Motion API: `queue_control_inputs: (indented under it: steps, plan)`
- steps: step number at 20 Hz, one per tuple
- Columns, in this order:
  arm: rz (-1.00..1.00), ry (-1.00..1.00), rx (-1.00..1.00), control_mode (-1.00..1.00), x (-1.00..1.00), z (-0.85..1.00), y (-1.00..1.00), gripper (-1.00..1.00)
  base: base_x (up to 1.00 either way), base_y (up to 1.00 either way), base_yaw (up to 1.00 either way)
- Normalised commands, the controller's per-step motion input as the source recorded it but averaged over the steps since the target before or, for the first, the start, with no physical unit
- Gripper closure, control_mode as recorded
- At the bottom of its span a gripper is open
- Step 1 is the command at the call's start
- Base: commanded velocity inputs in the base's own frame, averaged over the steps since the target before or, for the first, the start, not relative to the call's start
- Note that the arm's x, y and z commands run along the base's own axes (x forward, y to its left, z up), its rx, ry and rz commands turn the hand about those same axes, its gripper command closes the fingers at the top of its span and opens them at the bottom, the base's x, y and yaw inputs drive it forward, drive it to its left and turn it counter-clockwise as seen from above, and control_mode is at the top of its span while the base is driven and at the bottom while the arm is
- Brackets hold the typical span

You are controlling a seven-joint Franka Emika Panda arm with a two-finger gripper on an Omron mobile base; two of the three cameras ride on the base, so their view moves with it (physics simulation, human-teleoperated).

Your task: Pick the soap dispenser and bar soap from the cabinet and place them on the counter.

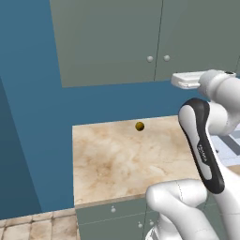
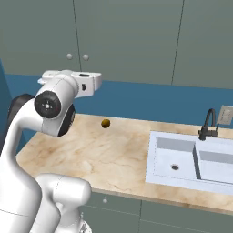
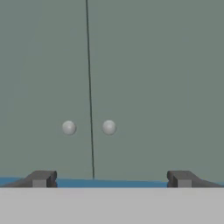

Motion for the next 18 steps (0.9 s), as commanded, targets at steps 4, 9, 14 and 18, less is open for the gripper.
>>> queue_control_inputs:
  steps: [4, 9, 14, 18]
  plan:
    - [0.00, -0.04, 0.00, -1.00, 0.03, 0.07, 0.00, -1.00, 0.00, 0.00, 0.00]
    - [0.00, -0.04, 0.00, -1.00, 0.06, 0.06, 0.00, -1.00, 0.00, 0.00, 0.00]
    - [0.00, -0.07, 0.00, -1.00, 0.05, 0.01, 0.00, -1.00, 0.00, 0.00, 0.00]
    - [0.00, -0.08, 0.00, -1.00, 0.03, 0.00, 0.05, -1.00, 0.00, 0.00, 0.00]
